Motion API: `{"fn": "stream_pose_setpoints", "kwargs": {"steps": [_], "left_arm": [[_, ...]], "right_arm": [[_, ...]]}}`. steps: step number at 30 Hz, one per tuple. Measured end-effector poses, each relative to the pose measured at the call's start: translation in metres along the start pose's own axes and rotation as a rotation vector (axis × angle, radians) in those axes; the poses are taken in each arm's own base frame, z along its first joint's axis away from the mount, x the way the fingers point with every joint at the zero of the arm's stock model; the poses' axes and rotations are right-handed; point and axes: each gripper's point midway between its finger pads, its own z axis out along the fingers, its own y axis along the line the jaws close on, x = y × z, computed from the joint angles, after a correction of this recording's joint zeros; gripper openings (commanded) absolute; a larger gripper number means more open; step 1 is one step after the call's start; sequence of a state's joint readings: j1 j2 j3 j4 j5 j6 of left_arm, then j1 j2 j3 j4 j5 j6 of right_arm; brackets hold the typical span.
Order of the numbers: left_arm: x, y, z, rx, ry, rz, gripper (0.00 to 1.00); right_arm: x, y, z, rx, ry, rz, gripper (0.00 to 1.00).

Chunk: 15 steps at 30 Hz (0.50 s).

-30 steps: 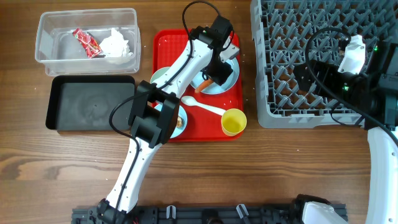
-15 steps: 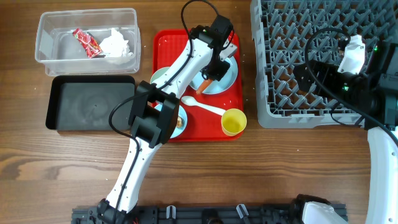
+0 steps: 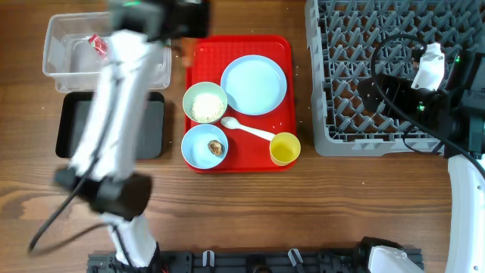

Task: Sort waste into correct bins and load items into the dishwasher rack
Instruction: 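Carry the carrot left and release it onto the black tray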

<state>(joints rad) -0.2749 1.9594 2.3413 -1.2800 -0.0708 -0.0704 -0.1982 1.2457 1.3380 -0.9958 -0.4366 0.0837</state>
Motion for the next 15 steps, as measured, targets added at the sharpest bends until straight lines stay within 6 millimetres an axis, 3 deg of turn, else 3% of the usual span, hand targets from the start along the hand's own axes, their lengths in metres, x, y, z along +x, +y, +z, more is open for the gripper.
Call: {"fn": "stream_pose_setpoints", "kwargs": {"steps": [3, 6, 10, 15], "left_arm": [[0.010, 0.074, -0.048, -0.121, -0.009, -0.170, 0.04], [0.046, 0.139, -0.062, -0.241, 0.102, -0.344, 0.04], [0.105, 0.205, -0.056, -0.372, 0.288, -0.602, 0.04], [0.161, 0.239, -0.020, -0.439, 0.441, -0.763, 0.04]], "right_arm": [[0.000, 0.000, 0.000, 0.000, 0.001, -0.005, 1.00], [0.001, 0.000, 0.000, 0.000, 0.003, -0.007, 1.00], [0.001, 0.000, 0.000, 0.000, 0.003, -0.009, 1.00], [0.001, 0.000, 0.000, 0.000, 0.002, -0.010, 1.00]]}}
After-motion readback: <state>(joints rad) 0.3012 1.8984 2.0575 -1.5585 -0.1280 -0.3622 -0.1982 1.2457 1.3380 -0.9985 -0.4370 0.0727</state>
